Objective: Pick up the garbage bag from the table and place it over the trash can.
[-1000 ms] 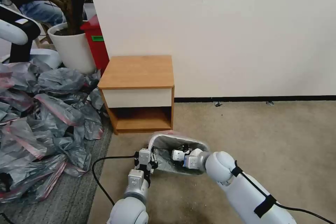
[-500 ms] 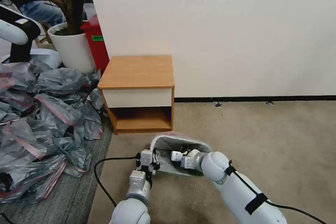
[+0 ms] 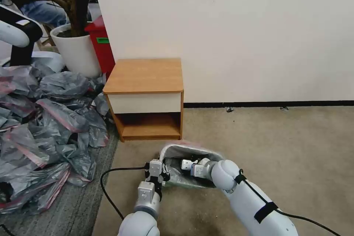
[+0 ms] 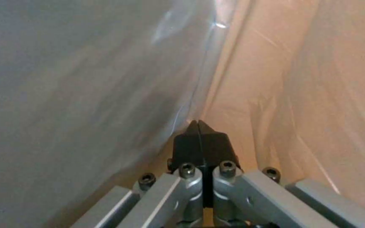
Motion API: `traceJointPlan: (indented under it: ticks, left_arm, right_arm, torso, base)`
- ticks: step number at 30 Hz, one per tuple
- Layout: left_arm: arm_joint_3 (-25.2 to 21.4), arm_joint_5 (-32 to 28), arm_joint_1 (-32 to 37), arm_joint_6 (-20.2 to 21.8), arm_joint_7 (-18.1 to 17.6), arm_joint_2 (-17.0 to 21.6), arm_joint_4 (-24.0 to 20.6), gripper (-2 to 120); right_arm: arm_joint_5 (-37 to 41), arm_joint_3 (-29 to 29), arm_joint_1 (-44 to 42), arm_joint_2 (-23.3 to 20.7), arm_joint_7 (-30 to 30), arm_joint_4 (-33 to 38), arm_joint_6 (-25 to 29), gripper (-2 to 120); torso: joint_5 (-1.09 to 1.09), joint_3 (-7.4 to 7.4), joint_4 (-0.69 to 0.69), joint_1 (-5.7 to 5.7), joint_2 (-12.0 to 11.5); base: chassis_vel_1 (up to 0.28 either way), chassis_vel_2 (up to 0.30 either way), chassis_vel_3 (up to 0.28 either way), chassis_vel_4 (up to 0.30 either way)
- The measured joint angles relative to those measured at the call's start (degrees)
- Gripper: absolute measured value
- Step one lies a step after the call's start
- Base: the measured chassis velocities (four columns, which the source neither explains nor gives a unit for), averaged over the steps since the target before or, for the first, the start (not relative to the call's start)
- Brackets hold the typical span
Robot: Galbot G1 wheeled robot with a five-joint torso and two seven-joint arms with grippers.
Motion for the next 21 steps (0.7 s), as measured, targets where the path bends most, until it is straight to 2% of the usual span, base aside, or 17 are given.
traceJointPlan:
  ticks: [21]
  left_arm:
    - [0.31,-0.54,-0.35,0.16,0.07,0.13,0.06,3]
  right_arm:
    - [-1.04,-0.74,1.75,1.93,0.03,-3.49,-0.02,0]
  torso:
    - [0.0,0.0,0.0,0.0,0.0]
  base:
    - [0.0,0.0,0.0,0.0]
